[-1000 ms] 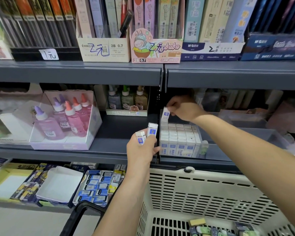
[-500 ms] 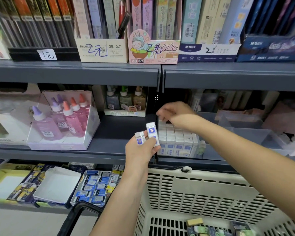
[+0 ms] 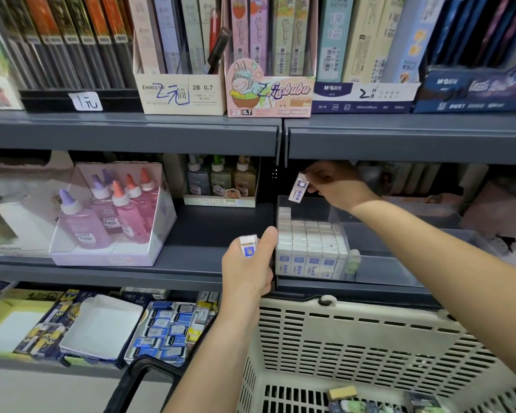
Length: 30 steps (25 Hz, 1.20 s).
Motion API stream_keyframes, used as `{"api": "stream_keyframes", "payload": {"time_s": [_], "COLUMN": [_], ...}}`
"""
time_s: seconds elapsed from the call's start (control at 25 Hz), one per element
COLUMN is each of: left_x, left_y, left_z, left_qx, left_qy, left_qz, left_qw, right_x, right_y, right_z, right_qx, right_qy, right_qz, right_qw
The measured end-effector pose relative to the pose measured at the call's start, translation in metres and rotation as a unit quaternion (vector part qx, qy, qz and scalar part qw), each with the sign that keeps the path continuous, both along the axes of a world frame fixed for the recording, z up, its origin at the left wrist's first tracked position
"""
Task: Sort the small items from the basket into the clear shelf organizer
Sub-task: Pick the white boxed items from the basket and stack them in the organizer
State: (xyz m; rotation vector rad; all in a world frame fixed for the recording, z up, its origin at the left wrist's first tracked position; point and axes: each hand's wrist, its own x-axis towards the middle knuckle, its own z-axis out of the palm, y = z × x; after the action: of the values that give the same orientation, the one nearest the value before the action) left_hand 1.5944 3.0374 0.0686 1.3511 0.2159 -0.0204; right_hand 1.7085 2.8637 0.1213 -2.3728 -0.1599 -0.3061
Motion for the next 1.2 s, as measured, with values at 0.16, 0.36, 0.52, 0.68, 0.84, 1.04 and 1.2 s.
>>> {"api": "stream_keyframes", "payload": {"time_s": [0.16, 0.36, 0.52, 0.68, 0.84, 1.04, 1.2], "left_x": [0.002, 0.002, 0.001, 0.000, 0.000, 0.001, 0.004], "left_y": [0.000, 0.001, 0.002, 0.001, -0.001, -0.003, -0.003], "left_z": [0.005, -0.001, -0.003, -0.003, -0.003, -0.006, -0.011], "left_qx": [-0.083, -0.046, -0.040, -0.028, -0.027, 0.017, 0.151], "left_qy": [0.009, -0.032, -0.059, -0.065, -0.070, -0.096, -0.104], "left_qz": [0.009, 0.033, 0.026, 0.013, 0.019, 0.016, -0.005], "left_qw": [0.996, 0.998, 0.997, 0.997, 0.997, 0.995, 0.983], "right_x": [0.016, 0.023, 0.019, 0.005, -0.031, -0.059, -0.027], "right_y": [0.008, 0.017, 0.016, 0.023, 0.038, 0.039, 0.020], "right_z": [-0.021, -0.038, -0.045, -0.033, -0.010, 0.004, 0.015], "right_qx": [-0.041, -0.092, -0.127, -0.171, -0.007, 0.003, 0.082], "right_qy": [-0.012, 0.045, 0.069, 0.046, 0.033, 0.062, 0.015], "right_qz": [0.006, 0.044, 0.049, 0.044, 0.083, 0.203, 0.085], "right_qw": [0.999, 0.994, 0.988, 0.983, 0.996, 0.977, 0.993]}}
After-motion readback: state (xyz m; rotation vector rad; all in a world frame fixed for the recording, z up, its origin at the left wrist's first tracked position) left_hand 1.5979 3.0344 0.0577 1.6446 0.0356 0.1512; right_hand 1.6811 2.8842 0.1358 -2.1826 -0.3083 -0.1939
